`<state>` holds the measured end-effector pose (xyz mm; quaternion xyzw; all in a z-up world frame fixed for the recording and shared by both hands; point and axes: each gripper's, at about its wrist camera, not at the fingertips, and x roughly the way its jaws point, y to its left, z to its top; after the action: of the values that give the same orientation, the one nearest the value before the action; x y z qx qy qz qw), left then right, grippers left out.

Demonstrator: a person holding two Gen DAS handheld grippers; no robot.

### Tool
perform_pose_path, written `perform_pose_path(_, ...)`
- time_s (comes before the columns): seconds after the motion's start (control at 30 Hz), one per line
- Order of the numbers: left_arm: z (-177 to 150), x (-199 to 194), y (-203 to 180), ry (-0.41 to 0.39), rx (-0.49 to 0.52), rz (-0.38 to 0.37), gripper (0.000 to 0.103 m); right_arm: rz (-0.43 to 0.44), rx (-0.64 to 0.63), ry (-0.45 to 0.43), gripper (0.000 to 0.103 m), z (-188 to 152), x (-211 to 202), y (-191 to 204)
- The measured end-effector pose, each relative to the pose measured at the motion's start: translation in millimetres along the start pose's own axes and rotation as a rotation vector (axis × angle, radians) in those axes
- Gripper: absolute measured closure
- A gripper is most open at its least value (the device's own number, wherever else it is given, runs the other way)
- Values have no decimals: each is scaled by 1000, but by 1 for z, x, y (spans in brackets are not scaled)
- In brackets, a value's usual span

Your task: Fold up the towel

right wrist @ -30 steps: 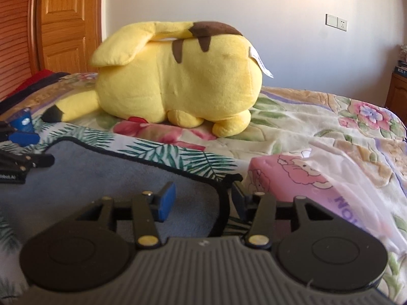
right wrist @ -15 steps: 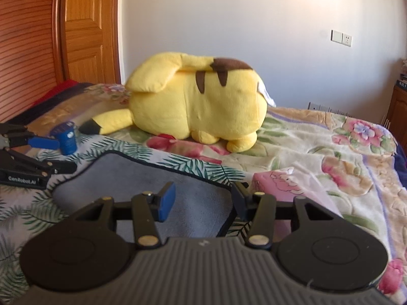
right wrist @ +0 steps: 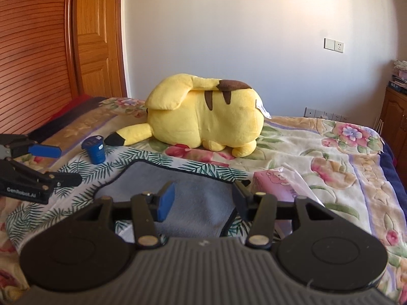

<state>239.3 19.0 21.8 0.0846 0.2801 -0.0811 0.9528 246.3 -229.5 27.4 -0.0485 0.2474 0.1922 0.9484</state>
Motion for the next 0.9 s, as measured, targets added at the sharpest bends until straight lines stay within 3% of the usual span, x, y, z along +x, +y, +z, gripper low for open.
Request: perform_pose_path(0.9, 7, -157, -14, -100, -59, 29, 16, -67, 38, -70, 39, 7, -124, 16)
